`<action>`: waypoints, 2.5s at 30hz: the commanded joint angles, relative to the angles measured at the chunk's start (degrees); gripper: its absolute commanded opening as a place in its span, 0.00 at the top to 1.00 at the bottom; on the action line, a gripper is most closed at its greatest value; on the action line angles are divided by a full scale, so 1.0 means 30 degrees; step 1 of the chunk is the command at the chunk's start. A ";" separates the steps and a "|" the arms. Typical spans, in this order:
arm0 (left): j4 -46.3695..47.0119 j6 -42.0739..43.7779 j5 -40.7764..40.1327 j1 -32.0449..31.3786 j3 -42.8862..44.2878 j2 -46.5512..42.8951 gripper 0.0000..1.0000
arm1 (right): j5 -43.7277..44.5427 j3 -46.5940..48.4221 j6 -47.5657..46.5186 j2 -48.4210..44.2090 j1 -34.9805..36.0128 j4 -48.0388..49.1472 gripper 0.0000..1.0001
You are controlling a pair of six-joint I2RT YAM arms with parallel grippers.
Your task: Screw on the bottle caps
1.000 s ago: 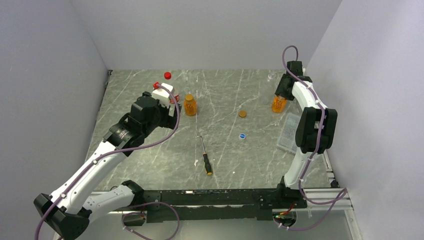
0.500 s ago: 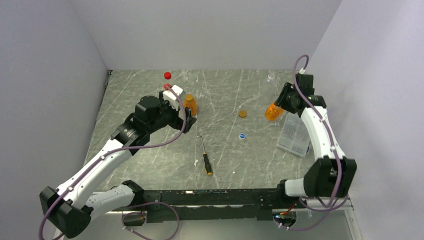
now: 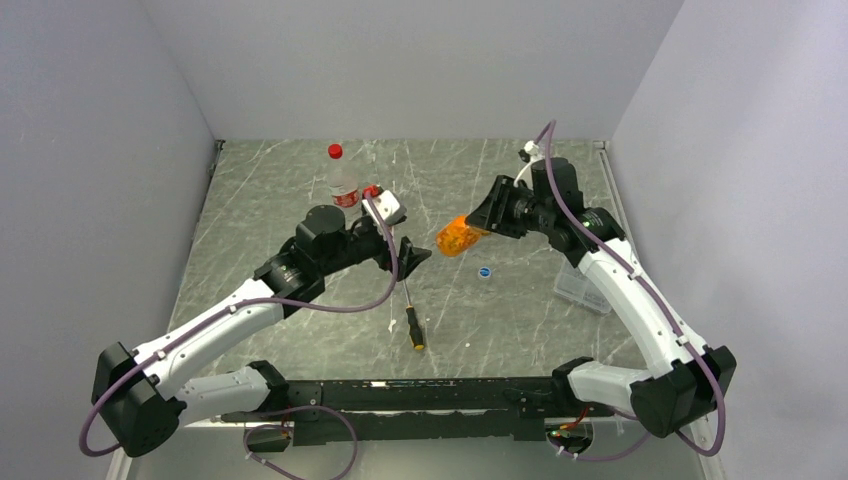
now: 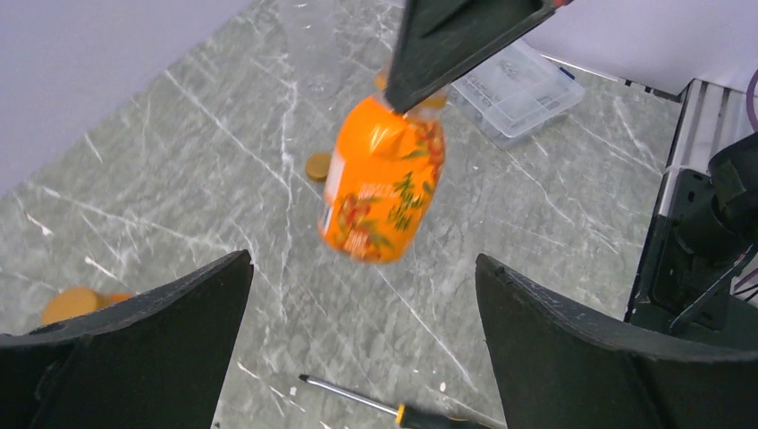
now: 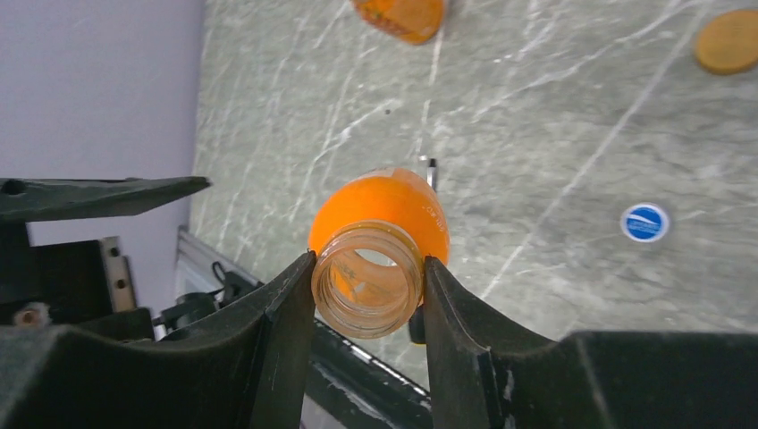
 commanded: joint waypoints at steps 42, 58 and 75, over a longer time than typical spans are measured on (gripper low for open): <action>-0.2792 -0.1062 0.1578 0.3997 0.1452 0.0671 0.61 | 0.6399 0.4279 -0.2495 0.2668 0.0250 -0.1465 0.00; -0.7271 0.0942 0.5000 0.5112 0.2785 -0.1681 0.61 | 0.9489 0.2459 -0.5682 1.1482 -0.1006 0.4074 0.25; -0.6968 0.0973 0.5273 0.5132 0.2724 -0.1165 0.62 | 0.8090 0.3687 -0.5593 1.5272 -0.1859 0.4858 0.36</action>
